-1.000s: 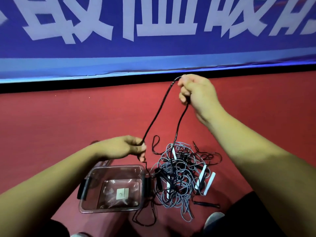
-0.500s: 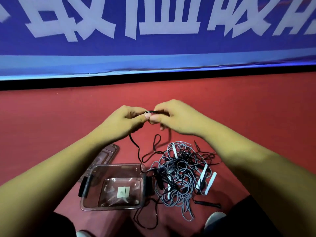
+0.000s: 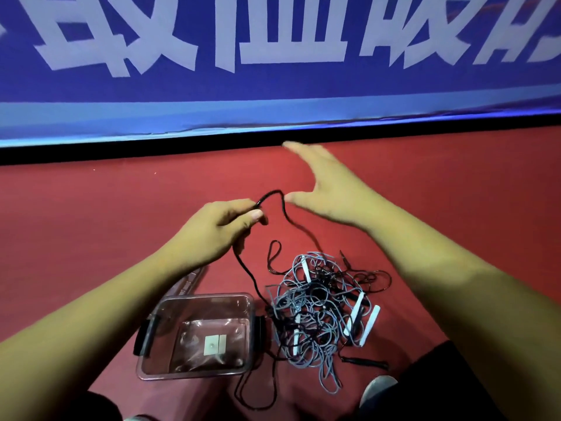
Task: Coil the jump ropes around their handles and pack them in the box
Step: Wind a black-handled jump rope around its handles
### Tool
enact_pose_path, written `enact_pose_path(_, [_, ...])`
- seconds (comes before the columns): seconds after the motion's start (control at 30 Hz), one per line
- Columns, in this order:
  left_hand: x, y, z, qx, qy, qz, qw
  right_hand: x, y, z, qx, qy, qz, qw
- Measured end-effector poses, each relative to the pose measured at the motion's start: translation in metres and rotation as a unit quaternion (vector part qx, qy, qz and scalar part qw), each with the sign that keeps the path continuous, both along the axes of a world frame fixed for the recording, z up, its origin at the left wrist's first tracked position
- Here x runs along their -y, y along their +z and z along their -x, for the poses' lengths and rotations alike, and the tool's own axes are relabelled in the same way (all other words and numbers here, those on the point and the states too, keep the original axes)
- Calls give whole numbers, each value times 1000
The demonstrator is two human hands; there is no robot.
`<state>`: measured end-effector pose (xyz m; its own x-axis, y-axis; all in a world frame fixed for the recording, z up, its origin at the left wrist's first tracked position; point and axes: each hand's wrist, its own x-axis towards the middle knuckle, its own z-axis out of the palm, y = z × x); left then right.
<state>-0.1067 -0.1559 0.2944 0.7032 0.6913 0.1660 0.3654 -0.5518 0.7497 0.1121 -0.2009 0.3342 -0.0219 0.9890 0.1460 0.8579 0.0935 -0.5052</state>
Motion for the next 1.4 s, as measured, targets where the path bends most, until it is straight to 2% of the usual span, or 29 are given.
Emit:
enact_pose_path(0.03, [1,-1,-1,7,-6,-1,1000,4,2,10,-4,59,16,998])
enact_pose_path(0.1, [-2,-2,-3,36,-11,25,999,9,3,22,-11,112,55,992])
enact_pose_path(0.2, [-10,-2,-7,73,-5,77,994,8,9,16,-73,96,18,993])
enact_pose_path(0.23, [-14,-5,-7,66,-8,98,993,6,12,12,-126,76,-13,989])
enact_pose_path(0.27, [-16,-10,-7,45,-15,133,990,3,15,8,-202,46,-49,977])
enact_pose_path(0.33, [-18,-34,-6,-54,-36,193,979,-2,18,-3,-364,-28,-109,925])
enact_pose_path(0.37, [-17,-47,-5,-128,-41,189,973,-3,17,-9,-404,-64,-132,903])
enact_pose_path(0.4, [-14,-58,-5,-179,-39,180,966,-6,13,-14,-405,-100,-147,897])
enact_pose_path(0.43, [-12,-65,-7,-187,-30,176,966,-7,8,-20,-377,-136,-155,903])
enact_pose_path(0.47, [-9,-68,-9,-147,-14,201,968,-9,3,-27,-326,-167,-153,918])
enact_pose_path(0.53, [-5,-56,-16,-17,26,250,968,-13,-3,-38,-195,-186,-100,958])
enact_pose_path(0.57, [-3,-44,-19,34,37,241,969,-15,-8,-42,-125,-180,-43,975])
enact_pose_path(0.63, [0,-22,-25,115,41,199,972,-14,-16,-43,16,-168,88,982])
enact_pose_path(0.67, [2,-13,-26,154,39,184,970,-12,-16,-38,59,-166,119,977])
enact_pose_path(0.7, [4,-5,-28,191,38,178,965,-10,-16,-32,62,-156,116,979])
enact_pose_path(0.77, [3,7,-31,255,42,193,947,-5,-11,-16,-15,-91,67,994])
enact_pose_path(0.8, [2,10,-32,280,44,206,936,-1,-10,-6,-72,-29,98,992])
enact_pose_path(0.83, [0,14,-33,300,43,220,927,3,-12,5,-126,41,171,976])
enact_pose_path(0.87, [-2,16,-33,315,43,231,920,7,-17,16,-163,102,254,948])
enact_pose_path(0.9, [-4,17,-33,323,42,238,915,9,-25,25,-171,143,297,928])
enact_pose_path(0.97, [-9,17,-31,338,52,245,907,9,-36,35,-189,139,272,933])
enact_pose_path(1.0, [-13,16,-30,349,70,250,901,8,-36,36,-224,107,247,937])
enact_pose_path(1.07, [-21,10,-27,356,88,272,890,3,-29,32,-328,47,210,920])
enact_pose_path(1.13, [-22,0,-23,311,51,323,892,4,-15,26,-422,31,174,889])
enact_pose_path(1.17, [-19,-10,-22,259,22,348,901,5,-10,23,-466,32,158,870])
enact_pose_path(1.23, [-3,-28,-20,114,-57,327,936,6,-2,19,-526,35,129,840])
enact_pose_path(1.27, [4,-34,-20,74,-85,304,946,6,2,17,-541,34,116,832])
enact_pose_path(1.4, [8,-29,-23,64,-47,266,961,4,9,10,-570,10,65,819])
